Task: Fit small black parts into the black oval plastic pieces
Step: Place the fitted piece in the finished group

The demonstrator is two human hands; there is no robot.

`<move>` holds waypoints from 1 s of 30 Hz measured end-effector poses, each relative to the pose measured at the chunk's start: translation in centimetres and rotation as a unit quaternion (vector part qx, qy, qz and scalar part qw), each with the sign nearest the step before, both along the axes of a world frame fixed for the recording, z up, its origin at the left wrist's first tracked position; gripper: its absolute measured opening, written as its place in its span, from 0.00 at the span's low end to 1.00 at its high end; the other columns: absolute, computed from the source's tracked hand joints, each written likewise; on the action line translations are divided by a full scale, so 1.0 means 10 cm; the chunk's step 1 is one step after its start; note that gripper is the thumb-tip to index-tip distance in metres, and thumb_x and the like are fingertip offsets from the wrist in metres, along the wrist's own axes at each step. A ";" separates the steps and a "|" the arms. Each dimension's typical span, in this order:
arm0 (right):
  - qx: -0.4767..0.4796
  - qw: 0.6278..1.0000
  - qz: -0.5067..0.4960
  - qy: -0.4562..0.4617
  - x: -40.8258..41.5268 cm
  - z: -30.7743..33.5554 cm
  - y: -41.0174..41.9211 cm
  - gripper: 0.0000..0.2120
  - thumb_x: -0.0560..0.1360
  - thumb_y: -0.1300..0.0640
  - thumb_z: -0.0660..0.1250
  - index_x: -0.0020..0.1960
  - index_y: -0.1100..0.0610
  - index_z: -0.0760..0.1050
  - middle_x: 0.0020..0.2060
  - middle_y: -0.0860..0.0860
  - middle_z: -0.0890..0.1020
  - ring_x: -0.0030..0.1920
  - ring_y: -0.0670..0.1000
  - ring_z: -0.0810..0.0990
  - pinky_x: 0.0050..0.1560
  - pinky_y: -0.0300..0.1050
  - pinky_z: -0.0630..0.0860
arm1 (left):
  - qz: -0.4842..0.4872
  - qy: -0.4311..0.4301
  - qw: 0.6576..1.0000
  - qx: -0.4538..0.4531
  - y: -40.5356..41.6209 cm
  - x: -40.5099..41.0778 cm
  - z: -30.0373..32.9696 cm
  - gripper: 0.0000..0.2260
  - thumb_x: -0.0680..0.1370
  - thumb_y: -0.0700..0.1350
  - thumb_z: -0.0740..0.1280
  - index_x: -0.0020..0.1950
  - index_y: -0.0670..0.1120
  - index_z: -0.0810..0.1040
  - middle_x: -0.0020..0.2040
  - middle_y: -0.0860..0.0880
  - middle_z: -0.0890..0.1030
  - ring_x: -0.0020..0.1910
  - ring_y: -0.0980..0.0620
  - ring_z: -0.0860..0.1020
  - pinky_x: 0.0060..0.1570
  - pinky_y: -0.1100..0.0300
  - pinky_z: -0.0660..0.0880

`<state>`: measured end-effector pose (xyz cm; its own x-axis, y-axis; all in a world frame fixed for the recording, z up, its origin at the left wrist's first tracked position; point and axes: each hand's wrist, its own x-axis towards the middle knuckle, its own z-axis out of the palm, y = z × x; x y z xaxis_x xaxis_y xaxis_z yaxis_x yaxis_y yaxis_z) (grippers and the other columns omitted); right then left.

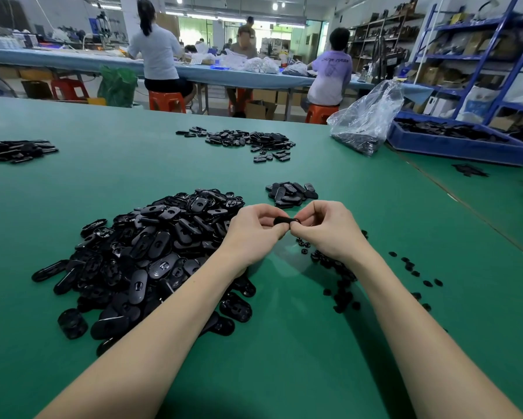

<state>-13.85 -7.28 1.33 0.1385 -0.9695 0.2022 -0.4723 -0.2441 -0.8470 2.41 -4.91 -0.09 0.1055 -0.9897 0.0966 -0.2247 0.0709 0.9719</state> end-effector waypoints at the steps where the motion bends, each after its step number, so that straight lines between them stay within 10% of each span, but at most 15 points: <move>1: -0.003 1.000 0.002 -0.003 0.00 0.00 0.00 0.06 0.70 0.59 0.76 0.39 0.53 0.80 0.25 0.41 0.80 0.26 0.39 0.74 0.28 0.30 0.70 | -0.001 -0.002 1.000 -0.002 0.00 0.00 0.00 0.07 0.74 0.41 0.75 0.42 0.54 0.84 0.42 0.50 0.87 0.43 0.53 0.84 0.54 0.56 0.80; 14: -0.029 0.994 0.092 0.046 -0.12 0.03 -0.03 0.10 0.72 0.55 0.77 0.48 0.43 0.81 0.38 0.43 0.83 0.30 0.43 0.76 0.34 0.34 0.72 | -0.012 0.060 0.998 0.030 0.01 0.08 0.06 0.06 0.76 0.38 0.73 0.50 0.47 0.80 0.41 0.45 0.87 0.38 0.52 0.82 0.59 0.50 0.78; 25: -0.046 0.990 -0.049 0.125 -0.09 0.00 -0.17 0.02 0.72 0.49 0.75 0.44 0.43 0.82 0.34 0.34 0.83 0.31 0.38 0.77 0.38 0.41 0.73 | 0.003 0.120 0.992 0.037 -0.11 0.16 0.09 0.07 0.77 0.39 0.71 0.53 0.45 0.77 0.46 0.48 0.83 0.41 0.51 0.83 0.57 0.51 0.81; 30: -0.028 0.981 -0.094 0.167 0.14 0.20 -0.55 0.03 0.72 0.49 0.73 0.45 0.43 0.82 0.40 0.40 0.84 0.48 0.47 0.83 0.50 0.44 0.79 | -0.003 0.141 0.989 0.046 -0.13 0.19 0.07 0.06 0.78 0.38 0.70 0.53 0.44 0.77 0.43 0.47 0.82 0.39 0.51 0.82 0.55 0.53 0.82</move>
